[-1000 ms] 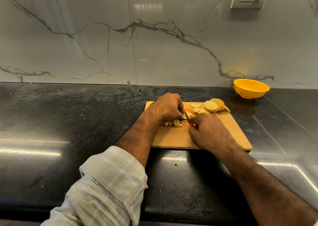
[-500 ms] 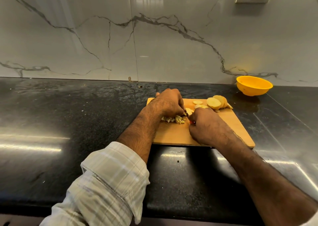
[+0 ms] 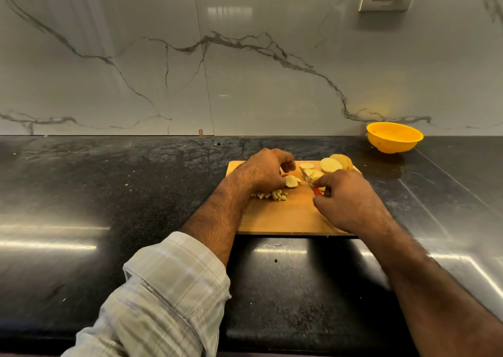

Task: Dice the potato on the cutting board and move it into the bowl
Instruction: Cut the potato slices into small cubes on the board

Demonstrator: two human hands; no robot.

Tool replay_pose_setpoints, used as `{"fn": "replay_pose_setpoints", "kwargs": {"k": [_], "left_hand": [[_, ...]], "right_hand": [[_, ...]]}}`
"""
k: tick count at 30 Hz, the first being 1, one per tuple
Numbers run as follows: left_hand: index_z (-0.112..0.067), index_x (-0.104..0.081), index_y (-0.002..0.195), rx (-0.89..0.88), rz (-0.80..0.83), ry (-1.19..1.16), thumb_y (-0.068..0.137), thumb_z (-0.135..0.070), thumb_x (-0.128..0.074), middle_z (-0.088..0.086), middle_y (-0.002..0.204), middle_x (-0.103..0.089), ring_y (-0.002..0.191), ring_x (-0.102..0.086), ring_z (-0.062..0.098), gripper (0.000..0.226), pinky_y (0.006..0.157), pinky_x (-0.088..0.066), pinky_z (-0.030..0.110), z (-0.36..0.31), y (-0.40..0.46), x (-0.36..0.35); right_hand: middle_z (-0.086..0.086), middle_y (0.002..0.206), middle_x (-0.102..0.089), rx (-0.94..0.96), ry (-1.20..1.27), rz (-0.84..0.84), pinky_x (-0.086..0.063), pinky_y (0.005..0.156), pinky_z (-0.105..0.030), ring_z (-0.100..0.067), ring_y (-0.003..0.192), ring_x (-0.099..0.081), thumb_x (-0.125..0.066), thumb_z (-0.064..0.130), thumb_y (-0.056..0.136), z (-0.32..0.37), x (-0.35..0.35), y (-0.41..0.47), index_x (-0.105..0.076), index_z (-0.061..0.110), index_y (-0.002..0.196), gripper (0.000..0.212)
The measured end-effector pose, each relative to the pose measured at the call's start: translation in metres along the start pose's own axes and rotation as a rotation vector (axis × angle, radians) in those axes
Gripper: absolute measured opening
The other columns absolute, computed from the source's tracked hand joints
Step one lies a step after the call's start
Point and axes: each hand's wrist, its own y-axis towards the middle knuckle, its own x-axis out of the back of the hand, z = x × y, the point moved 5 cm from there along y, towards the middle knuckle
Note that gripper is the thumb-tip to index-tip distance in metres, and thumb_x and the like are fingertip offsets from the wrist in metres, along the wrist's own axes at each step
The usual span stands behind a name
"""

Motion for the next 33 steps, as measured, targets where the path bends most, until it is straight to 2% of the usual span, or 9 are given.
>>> {"fn": "replay_pose_setpoints", "kwargs": {"k": [2, 5, 7, 9, 14, 19, 22, 26, 33], "left_hand": [[-0.035, -0.067, 0.126, -0.015, 0.027, 0.020, 0.093, -0.012, -0.073, -0.008, 0.135, -0.064, 0.114, -0.062, 0.010, 0.041, 0.103, -0.056, 0.043, -0.002, 0.000, -0.002], [-0.042, -0.068, 0.129, -0.013, 0.071, 0.084, 0.096, -0.012, -0.066, -0.008, 0.149, -0.056, 0.131, -0.055, 0.016, 0.045, 0.120, -0.034, 0.059, -0.005, -0.001, -0.008], [-0.041, -0.069, 0.129, -0.017, 0.066, 0.118, 0.097, -0.012, -0.063, -0.008, 0.152, -0.052, 0.140, -0.047, 0.018, 0.044, 0.123, -0.018, 0.067, -0.006, -0.001, -0.009], [-0.040, -0.071, 0.127, -0.024, 0.054, 0.141, 0.098, -0.013, -0.063, -0.009, 0.152, -0.052, 0.143, -0.045, 0.018, 0.040, 0.123, -0.012, 0.069, -0.007, 0.000, -0.009], [-0.038, -0.074, 0.116, -0.066, 0.005, 0.156, 0.098, -0.024, -0.068, -0.010, 0.145, -0.058, 0.138, -0.048, 0.016, 0.023, 0.123, -0.017, 0.066, -0.009, 0.001, -0.007], [-0.038, -0.072, 0.123, -0.082, 0.004, 0.148, 0.099, -0.015, -0.062, -0.009, 0.149, -0.057, 0.145, -0.041, 0.017, 0.034, 0.123, -0.012, 0.066, -0.016, 0.002, -0.008], [-0.038, -0.074, 0.120, -0.093, 0.026, 0.154, 0.099, -0.016, -0.064, -0.011, 0.150, -0.056, 0.149, -0.035, 0.018, 0.032, 0.124, -0.011, 0.066, -0.017, 0.001, -0.008], [-0.038, -0.076, 0.111, -0.111, 0.016, 0.150, 0.098, -0.022, -0.069, -0.012, 0.145, -0.060, 0.146, -0.040, 0.017, 0.023, 0.123, -0.012, 0.063, -0.015, 0.004, -0.009], [-0.037, -0.076, 0.106, -0.106, 0.031, 0.177, 0.096, -0.021, -0.069, -0.011, 0.141, -0.063, 0.140, -0.047, 0.016, 0.021, 0.123, -0.011, 0.066, -0.017, 0.008, -0.012]], "right_hand": [[-0.001, 0.124, -0.071, -0.011, -0.027, 0.033, -0.061, 0.090, -0.036, -0.017, 0.101, -0.063, -0.072, 0.031, 0.092, -0.001, 0.000, 0.001, -0.067, 0.026, 0.140, 0.048], [-0.001, 0.126, -0.070, -0.035, -0.039, 0.041, -0.061, 0.094, -0.039, -0.019, 0.106, -0.064, -0.072, 0.032, 0.090, -0.005, 0.002, 0.001, -0.067, 0.026, 0.139, 0.049], [0.000, 0.126, -0.070, -0.039, -0.042, 0.044, -0.061, 0.094, -0.040, -0.019, 0.107, -0.064, -0.072, 0.032, 0.090, -0.006, 0.002, 0.002, -0.066, 0.026, 0.140, 0.051], [0.000, 0.126, -0.070, -0.045, -0.037, 0.049, -0.061, 0.095, -0.039, -0.019, 0.107, -0.065, -0.073, 0.032, 0.090, -0.007, 0.002, 0.002, -0.066, 0.026, 0.140, 0.051], [-0.003, 0.128, -0.069, -0.058, -0.034, 0.075, -0.060, 0.097, -0.041, -0.020, 0.110, -0.065, -0.073, 0.031, 0.092, -0.006, 0.001, 0.002, -0.065, 0.025, 0.141, 0.051], [-0.002, 0.123, -0.070, -0.065, -0.034, 0.076, -0.061, 0.095, -0.040, -0.019, 0.106, -0.064, -0.073, 0.031, 0.091, -0.007, 0.001, 0.003, -0.067, 0.025, 0.139, 0.049], [-0.001, 0.122, -0.071, -0.070, -0.034, 0.089, -0.061, 0.093, -0.038, -0.018, 0.104, -0.065, -0.073, 0.030, 0.091, -0.008, 0.001, 0.004, -0.068, 0.025, 0.138, 0.048], [-0.001, 0.123, -0.071, -0.070, -0.035, 0.099, -0.061, 0.094, -0.038, -0.018, 0.106, -0.065, -0.073, 0.031, 0.091, -0.008, 0.000, 0.005, -0.069, 0.026, 0.137, 0.046], [0.000, 0.120, -0.071, -0.080, -0.027, 0.115, -0.061, 0.092, -0.036, -0.017, 0.104, -0.065, -0.073, 0.031, 0.091, -0.009, -0.001, 0.006, -0.069, 0.026, 0.137, 0.046]]}}
